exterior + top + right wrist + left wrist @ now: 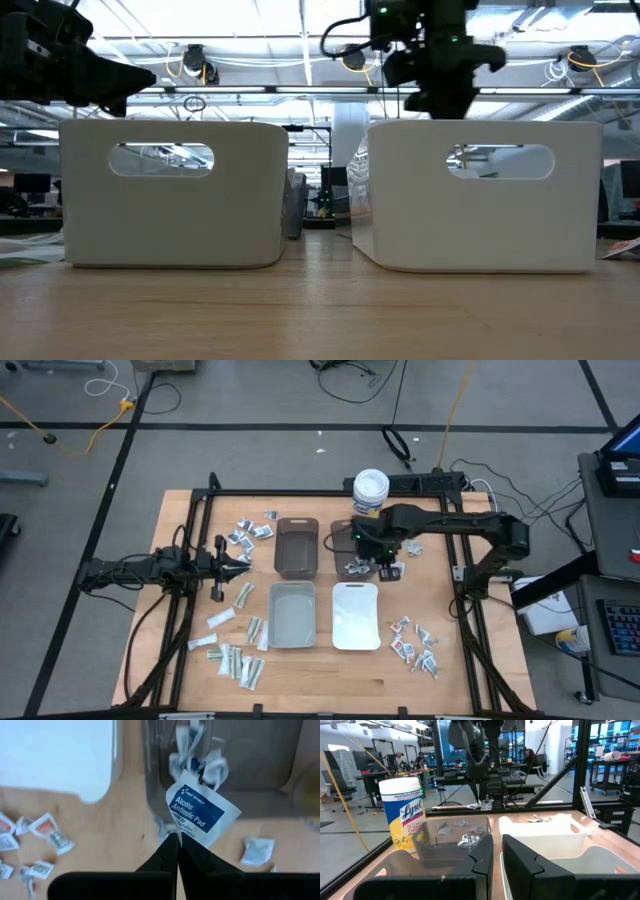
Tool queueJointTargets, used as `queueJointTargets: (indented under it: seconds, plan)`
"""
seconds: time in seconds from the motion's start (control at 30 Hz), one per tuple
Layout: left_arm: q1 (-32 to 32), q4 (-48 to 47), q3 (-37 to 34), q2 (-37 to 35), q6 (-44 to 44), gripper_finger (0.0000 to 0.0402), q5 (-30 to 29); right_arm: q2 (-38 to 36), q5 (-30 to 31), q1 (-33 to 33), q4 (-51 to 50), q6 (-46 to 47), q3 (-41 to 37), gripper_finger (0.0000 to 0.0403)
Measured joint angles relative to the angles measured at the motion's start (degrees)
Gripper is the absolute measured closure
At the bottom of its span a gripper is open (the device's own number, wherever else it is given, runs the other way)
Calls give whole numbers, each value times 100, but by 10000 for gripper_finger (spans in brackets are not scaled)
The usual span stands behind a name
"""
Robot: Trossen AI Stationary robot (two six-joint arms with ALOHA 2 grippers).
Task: Pick & Place First Aid Supplies
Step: Put the blue pad into the right black bin
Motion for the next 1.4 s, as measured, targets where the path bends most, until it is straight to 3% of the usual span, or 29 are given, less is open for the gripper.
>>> queueJointTargets:
  seconds: [0.33, 1.0, 1.13, 1.4]
  plan:
    - [0, -1, -2, -1, 0, 355, -1, 736, -16, -79, 39, -295, 882, 403]
    - [-1, -1, -1, 1, 0, 355, 0, 768, -30, -71, 2046, -444, -732, 400]
    - [-1, -1, 1, 1, 0, 355, -1, 764, -324, -67, 2081, -533, -731, 370]
    - [-2, -1, -1, 1, 0, 355, -1, 764, -246, -34, 2132, -579, -731, 277]
